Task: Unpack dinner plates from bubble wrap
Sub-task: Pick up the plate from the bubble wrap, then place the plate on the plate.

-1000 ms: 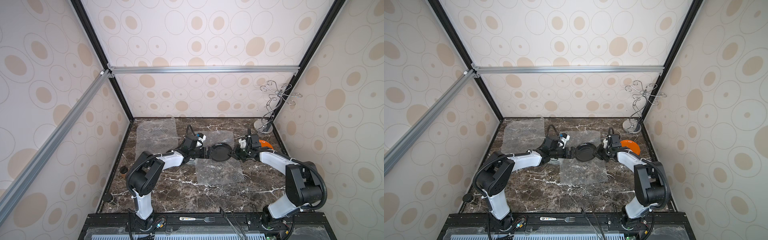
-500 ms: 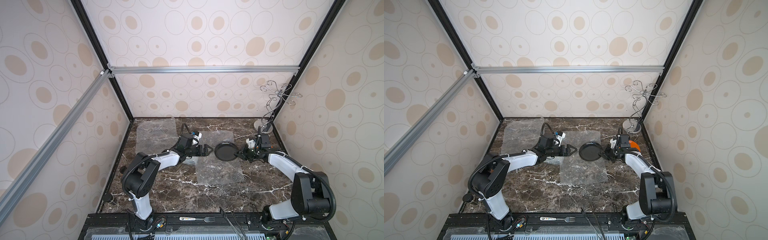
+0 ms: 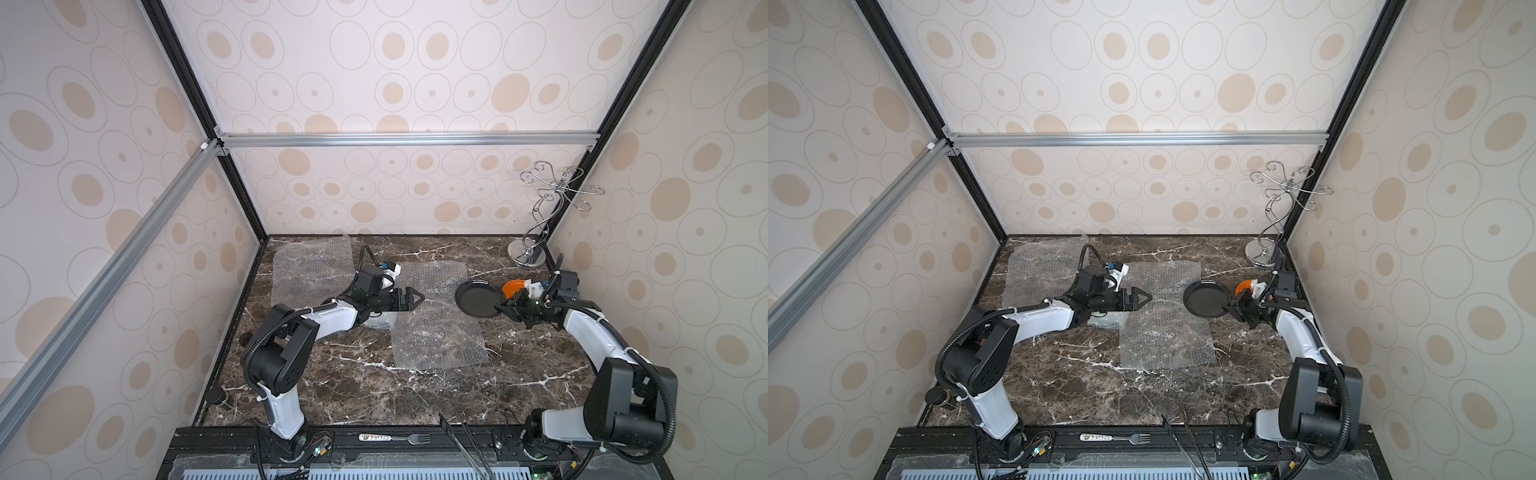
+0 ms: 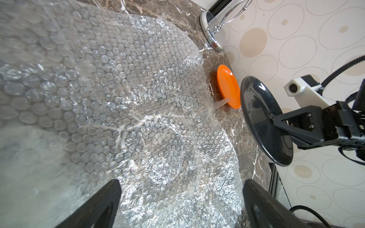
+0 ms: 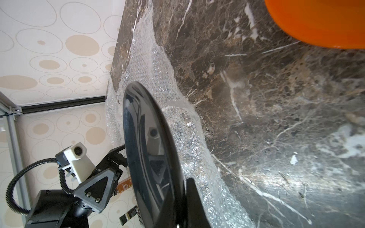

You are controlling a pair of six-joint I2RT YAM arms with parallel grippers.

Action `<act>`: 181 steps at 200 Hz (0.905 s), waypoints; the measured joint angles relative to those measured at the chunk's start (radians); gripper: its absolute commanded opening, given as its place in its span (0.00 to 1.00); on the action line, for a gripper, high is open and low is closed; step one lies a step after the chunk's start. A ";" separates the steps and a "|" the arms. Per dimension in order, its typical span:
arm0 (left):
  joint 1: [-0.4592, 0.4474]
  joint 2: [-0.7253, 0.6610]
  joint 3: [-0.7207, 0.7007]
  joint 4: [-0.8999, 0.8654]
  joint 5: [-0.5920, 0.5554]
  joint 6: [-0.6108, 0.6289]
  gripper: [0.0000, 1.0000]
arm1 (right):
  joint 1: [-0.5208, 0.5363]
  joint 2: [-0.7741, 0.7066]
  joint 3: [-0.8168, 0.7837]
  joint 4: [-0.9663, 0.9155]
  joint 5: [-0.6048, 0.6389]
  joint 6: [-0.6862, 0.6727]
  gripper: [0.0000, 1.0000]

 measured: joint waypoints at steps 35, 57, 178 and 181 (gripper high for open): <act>0.000 -0.019 0.000 -0.006 -0.007 0.000 0.99 | -0.060 0.010 0.026 -0.021 -0.027 -0.024 0.00; 0.000 -0.034 0.000 -0.006 -0.014 0.000 1.00 | -0.091 0.032 0.054 -0.047 -0.013 -0.035 0.00; 0.008 -0.050 -0.014 -0.022 -0.023 0.011 1.00 | -0.234 0.151 0.143 -0.034 0.095 -0.030 0.00; 0.009 -0.050 -0.016 -0.022 -0.022 0.011 1.00 | -0.238 0.156 0.146 -0.032 0.097 -0.029 0.00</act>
